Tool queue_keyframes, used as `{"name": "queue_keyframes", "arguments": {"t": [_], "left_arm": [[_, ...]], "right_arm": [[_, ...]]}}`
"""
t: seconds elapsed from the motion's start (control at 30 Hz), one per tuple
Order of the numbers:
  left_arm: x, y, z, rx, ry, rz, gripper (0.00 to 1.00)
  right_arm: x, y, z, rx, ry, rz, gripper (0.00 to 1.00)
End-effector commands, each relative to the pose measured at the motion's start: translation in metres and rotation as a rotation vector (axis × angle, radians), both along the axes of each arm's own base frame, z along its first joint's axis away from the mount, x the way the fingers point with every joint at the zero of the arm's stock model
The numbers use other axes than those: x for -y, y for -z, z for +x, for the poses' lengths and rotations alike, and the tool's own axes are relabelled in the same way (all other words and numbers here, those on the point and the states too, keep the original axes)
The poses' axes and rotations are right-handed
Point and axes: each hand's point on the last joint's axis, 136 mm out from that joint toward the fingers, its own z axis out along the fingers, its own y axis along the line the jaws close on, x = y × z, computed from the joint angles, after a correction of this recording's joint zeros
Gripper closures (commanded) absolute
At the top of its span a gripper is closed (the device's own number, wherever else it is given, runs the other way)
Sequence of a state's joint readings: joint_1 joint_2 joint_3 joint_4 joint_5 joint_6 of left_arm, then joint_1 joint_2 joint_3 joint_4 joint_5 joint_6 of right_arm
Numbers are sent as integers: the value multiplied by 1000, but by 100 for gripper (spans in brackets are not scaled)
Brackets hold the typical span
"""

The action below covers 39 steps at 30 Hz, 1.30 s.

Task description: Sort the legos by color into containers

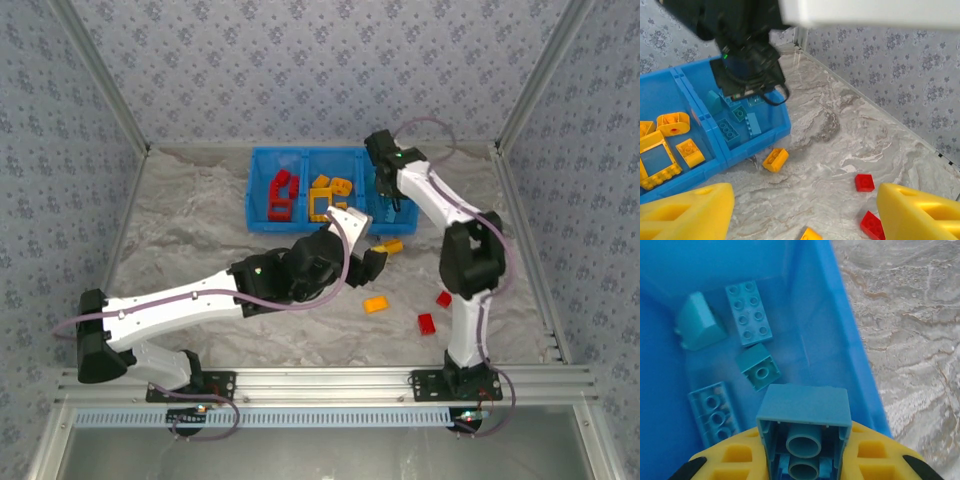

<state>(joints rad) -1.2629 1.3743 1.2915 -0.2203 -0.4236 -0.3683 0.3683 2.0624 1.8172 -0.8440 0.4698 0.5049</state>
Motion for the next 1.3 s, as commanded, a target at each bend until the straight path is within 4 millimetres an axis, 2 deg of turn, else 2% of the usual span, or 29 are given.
{"name": "queue_keyframes", "arguments": {"t": [0.0, 0.1, 0.2, 0.33, 0.43, 0.53, 0.6, 0.7, 0.87, 0.97, 1.1, 1.27], "left_arm": [[-1, -38, -3, 6, 26, -120, 25], [-2, -26, -4, -20, 27, -112, 25], [-4, -18, -4, -38, 21, -113, 25], [-5, -16, -5, -40, 23, -116, 25], [-5, -16, -6, -39, 27, -113, 24], [-4, -14, -6, -41, 32, -101, 24], [-2, -10, -6, -45, 35, -89, 24], [1, -5, -6, -56, 45, -82, 25], [14, 4, -6, -102, 91, -83, 28], [23, 17, -2, -152, 132, -73, 28], [41, 44, 10, -216, 196, -37, 29], [78, 89, 29, -312, 261, 42, 30]], "right_arm": [[16, 2, 15, -44, -14, -140, 81], [15, 14, 30, -49, -3, -199, 81], [23, 27, 35, -79, 40, -249, 80], [25, 44, 43, -94, 43, -254, 78], [20, 50, 47, -103, 24, -235, 68], [14, 40, 47, -90, 14, -226, 53], [10, 24, 46, -57, 12, -216, 45], [4, -10, 45, 12, 6, -186, 40], [0, -72, 38, 119, -11, -105, 41], [3, -114, 20, 177, -18, -66, 46], [14, -163, -28, 220, -65, 29, 46], [16, -187, -118, 231, -195, 233, 44]]}}
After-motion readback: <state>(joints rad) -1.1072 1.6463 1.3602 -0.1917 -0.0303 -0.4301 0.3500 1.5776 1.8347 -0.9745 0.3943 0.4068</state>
